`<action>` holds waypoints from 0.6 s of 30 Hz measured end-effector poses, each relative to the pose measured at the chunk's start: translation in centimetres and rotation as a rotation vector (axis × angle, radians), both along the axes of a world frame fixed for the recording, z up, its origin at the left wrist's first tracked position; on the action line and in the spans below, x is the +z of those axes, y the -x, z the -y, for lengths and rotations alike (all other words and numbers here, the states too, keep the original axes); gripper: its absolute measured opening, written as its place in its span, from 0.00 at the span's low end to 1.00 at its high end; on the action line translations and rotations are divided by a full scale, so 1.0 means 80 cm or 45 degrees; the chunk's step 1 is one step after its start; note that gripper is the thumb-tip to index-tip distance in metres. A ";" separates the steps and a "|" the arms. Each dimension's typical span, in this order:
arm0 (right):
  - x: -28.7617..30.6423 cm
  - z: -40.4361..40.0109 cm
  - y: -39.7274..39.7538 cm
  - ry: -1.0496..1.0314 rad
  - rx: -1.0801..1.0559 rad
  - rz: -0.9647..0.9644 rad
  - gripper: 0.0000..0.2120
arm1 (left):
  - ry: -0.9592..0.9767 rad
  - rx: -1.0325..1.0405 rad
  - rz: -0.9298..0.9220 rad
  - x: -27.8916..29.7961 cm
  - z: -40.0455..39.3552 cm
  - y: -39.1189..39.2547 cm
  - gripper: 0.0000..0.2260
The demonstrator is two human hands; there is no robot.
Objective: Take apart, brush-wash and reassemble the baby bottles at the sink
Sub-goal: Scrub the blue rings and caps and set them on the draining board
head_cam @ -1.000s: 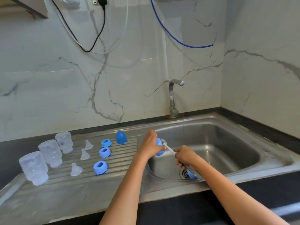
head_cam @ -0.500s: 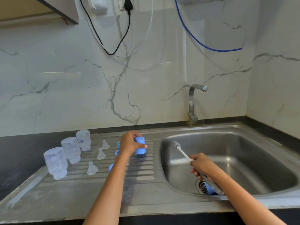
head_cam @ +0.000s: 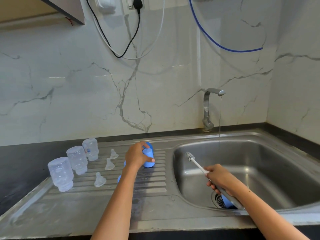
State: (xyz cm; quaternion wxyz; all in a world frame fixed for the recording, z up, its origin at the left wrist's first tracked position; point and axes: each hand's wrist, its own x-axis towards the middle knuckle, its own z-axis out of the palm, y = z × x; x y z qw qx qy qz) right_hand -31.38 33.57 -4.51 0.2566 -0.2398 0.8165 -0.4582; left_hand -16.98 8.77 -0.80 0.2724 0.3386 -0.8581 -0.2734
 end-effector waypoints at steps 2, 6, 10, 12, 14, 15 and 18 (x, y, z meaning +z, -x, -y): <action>0.001 -0.001 -0.001 0.003 0.006 0.001 0.21 | 0.004 -0.002 0.004 0.001 0.000 -0.002 0.23; 0.003 -0.002 -0.002 0.005 0.007 0.002 0.21 | 0.005 -0.005 -0.018 0.000 -0.001 -0.002 0.28; 0.001 -0.002 0.002 -0.002 -0.006 0.025 0.22 | -0.021 0.020 -0.223 0.002 -0.002 -0.002 0.25; -0.001 -0.001 0.003 0.004 -0.009 0.036 0.22 | 0.025 0.027 -0.285 0.006 -0.003 -0.002 0.24; -0.001 -0.001 0.005 0.001 -0.025 0.047 0.22 | 0.056 0.007 -0.334 0.011 -0.006 0.000 0.24; 0.001 -0.002 0.005 0.002 -0.031 0.054 0.21 | 0.070 -0.007 -0.357 0.013 -0.009 0.002 0.24; 0.013 -0.012 0.005 0.054 -0.077 0.107 0.20 | 0.096 -0.049 -0.355 0.014 -0.025 0.018 0.22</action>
